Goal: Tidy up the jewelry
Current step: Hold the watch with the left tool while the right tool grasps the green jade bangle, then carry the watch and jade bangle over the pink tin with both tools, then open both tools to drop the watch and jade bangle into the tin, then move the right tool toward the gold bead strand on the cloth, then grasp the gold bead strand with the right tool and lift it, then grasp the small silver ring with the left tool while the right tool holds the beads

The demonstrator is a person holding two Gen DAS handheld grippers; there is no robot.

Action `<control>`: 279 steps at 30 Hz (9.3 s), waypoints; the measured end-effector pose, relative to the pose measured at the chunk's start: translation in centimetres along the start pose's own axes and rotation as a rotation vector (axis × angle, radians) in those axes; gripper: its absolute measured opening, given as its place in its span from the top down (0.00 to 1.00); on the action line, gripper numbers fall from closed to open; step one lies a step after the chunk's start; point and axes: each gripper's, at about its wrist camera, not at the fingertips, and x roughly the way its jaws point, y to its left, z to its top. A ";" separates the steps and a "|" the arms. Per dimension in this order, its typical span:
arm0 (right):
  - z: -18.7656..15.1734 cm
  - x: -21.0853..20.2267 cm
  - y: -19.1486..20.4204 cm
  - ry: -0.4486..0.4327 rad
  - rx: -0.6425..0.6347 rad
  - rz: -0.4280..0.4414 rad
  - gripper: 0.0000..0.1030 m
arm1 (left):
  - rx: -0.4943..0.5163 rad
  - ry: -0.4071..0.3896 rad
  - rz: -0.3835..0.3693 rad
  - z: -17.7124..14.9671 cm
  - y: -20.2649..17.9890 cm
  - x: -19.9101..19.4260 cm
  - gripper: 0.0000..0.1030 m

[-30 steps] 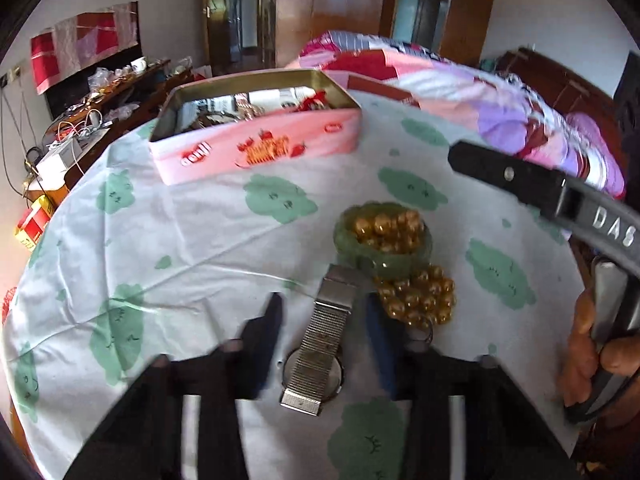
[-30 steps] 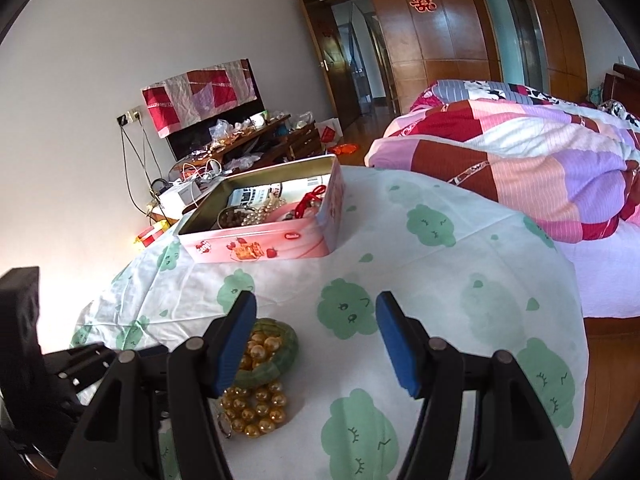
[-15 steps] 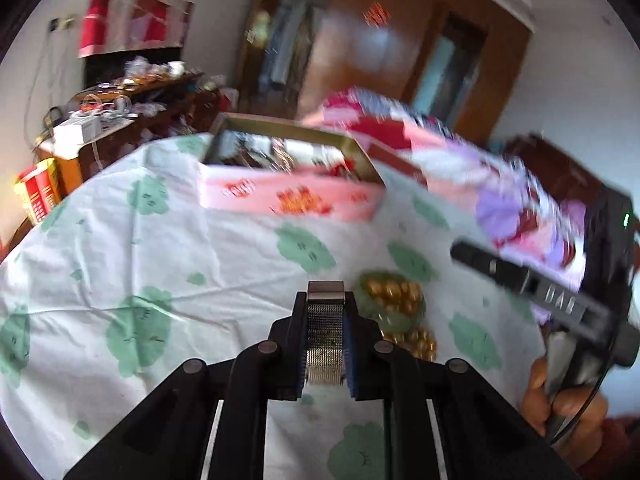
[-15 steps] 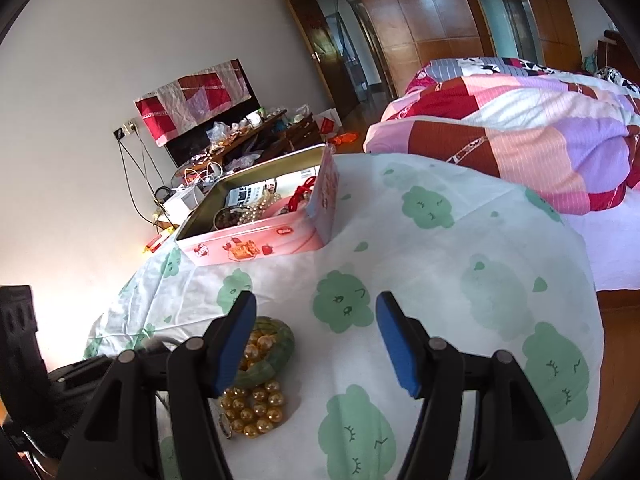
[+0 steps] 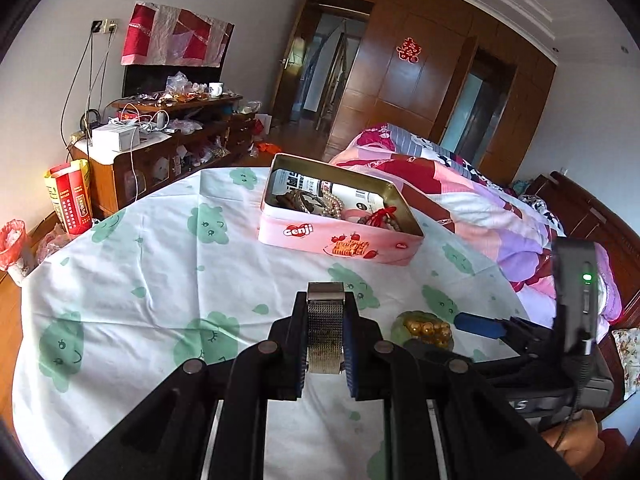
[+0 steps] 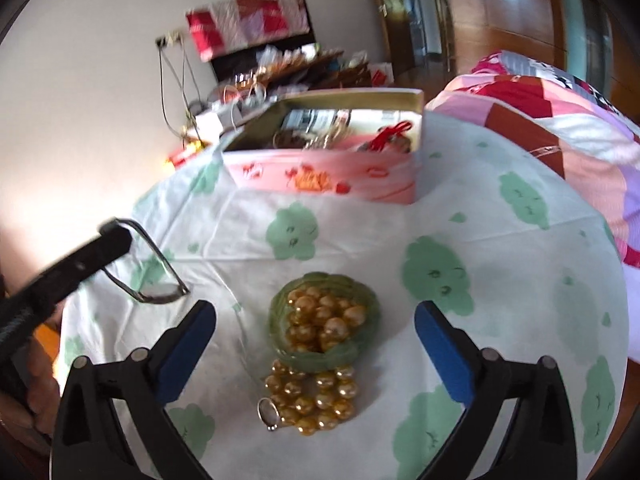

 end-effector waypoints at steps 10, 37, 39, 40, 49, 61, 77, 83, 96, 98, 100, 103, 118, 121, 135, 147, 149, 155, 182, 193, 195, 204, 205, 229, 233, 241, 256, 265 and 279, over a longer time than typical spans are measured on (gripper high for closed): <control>-0.6 1.5 -0.3 0.080 -0.001 -0.012 0.22 | 0.000 0.024 0.004 -0.4 0.1 0.2 0.86; -0.6 -3.0 -0.9 -0.167 0.040 0.098 0.86 | -0.010 0.045 0.004 -1.0 0.1 0.9 0.86; -0.6 -3.0 -1.1 -0.169 0.055 0.088 0.86 | -0.008 0.047 0.003 -1.1 0.1 0.9 0.86; -0.5 -2.7 -1.3 -0.155 0.065 0.090 0.86 | -0.006 0.046 0.003 -1.2 0.0 0.9 0.86; -0.4 -2.9 -1.0 -0.122 0.058 0.128 0.72 | -0.014 0.043 0.001 -1.1 0.3 0.9 0.86; -1.3 -0.1 1.2 0.041 -0.029 0.073 0.73 | -0.013 0.040 -0.001 -1.1 0.4 0.6 0.86; 1.4 -5.2 0.5 -0.196 -0.001 0.084 0.87 | 0.014 0.009 -0.015 -0.3 -0.1 0.4 0.86; 3.3 -4.9 -1.6 -0.218 0.064 0.074 0.87 | 0.012 -0.049 -0.041 1.8 -0.2 0.1 0.86; 7.9 -4.2 -4.5 -0.315 0.148 0.073 0.87 | 0.093 -0.131 -0.080 7.2 -2.5 3.2 0.86; 8.9 -3.6 -5.1 -0.327 0.162 0.067 0.87 | 0.097 -0.143 -0.101 8.1 -2.7 3.9 0.86; 9.9 -3.0 -5.9 -0.333 0.179 0.076 0.87 | 0.109 -0.157 -0.108 8.8 -3.0 4.6 0.86; 11.3 -1.8 -6.9 -0.340 0.209 0.075 0.87 | 0.125 -0.174 -0.106 10.2 -3.4 6.3 0.86; 14.4 8.6 -9.4 -0.195 0.252 0.047 0.87 | 0.116 -0.013 0.006 11.2 -1.9 17.5 0.86; 14.4 8.5 -8.3 -0.210 0.172 -0.020 0.86 | 0.133 -0.007 0.057 10.9 -2.1 17.6 0.86; 13.8 5.0 -7.6 -0.368 0.118 -0.089 0.45 | 0.209 -0.038 0.151 10.9 -3.3 16.8 0.32; 11.6 2.4 -7.7 -0.396 0.142 -0.212 0.24 | 0.200 -0.046 0.230 9.1 -3.4 13.1 0.32; 10.8 1.5 -7.9 -0.397 0.155 -0.221 0.24 | 0.194 -0.041 0.241 8.7 -3.3 12.5 0.32; 7.8 -0.3 -8.2 -0.379 0.214 -0.224 0.24 | 0.158 -0.033 0.253 7.1 -2.8 10.5 0.32; 1.8 -4.8 -4.5 -0.413 0.206 -0.204 0.24 | 0.139 -0.060 0.356 1.2 -3.3 4.3 0.32; 0.7 -6.2 -2.1 -0.446 0.106 -0.236 0.24 | 0.138 -0.084 0.365 0.7 -3.5 3.0 0.32; 0.4 -6.5 -2.1 -0.449 0.109 -0.234 0.24 | 0.131 -0.080 0.362 0.6 -3.5 2.9 0.32; -0.4 -6.5 -3.3 -0.409 0.175 -0.197 0.24 | 0.062 -0.044 0.328 -0.3 -2.4 2.1 0.32; -0.5 -6.5 -3.5 -0.401 0.187 -0.191 0.24 | 0.056 -0.033 0.328 -0.4 -2.3 2.2 0.32; -0.2 1.1 -1.4 0.047 0.068 0.124 0.87 | 0.078 0.046 0.211 -1.6 -2.6 1.8 0.32; -0.4 -2.0 -4.1 -0.135 0.204 0.110 0.87 | 0.141 0.064 0.126 -1.9 -3.9 1.8 0.32; -1.1 -3.9 -6.2 -0.245 0.310 0.051 0.87 | 0.352 0.237 -0.040 -3.7 -8.2 3.6 0.32; -0.6 -3.4 -6.0 -0.228 0.292 0.054 0.87 | 0.426 0.371 -0.071 -5.2 -9.8 5.1 0.80; -0.6 -3.7 -6.0 -0.245 0.288 0.055 0.87 | 0.357 0.298 -0.072 -4.4 -8.7 3.9 0.80; -0.6 -4.1 -5.4 -0.260 0.261 0.041 0.87 | 0.114 0.064 0.158 -0.6 -3.7 2.8 0.80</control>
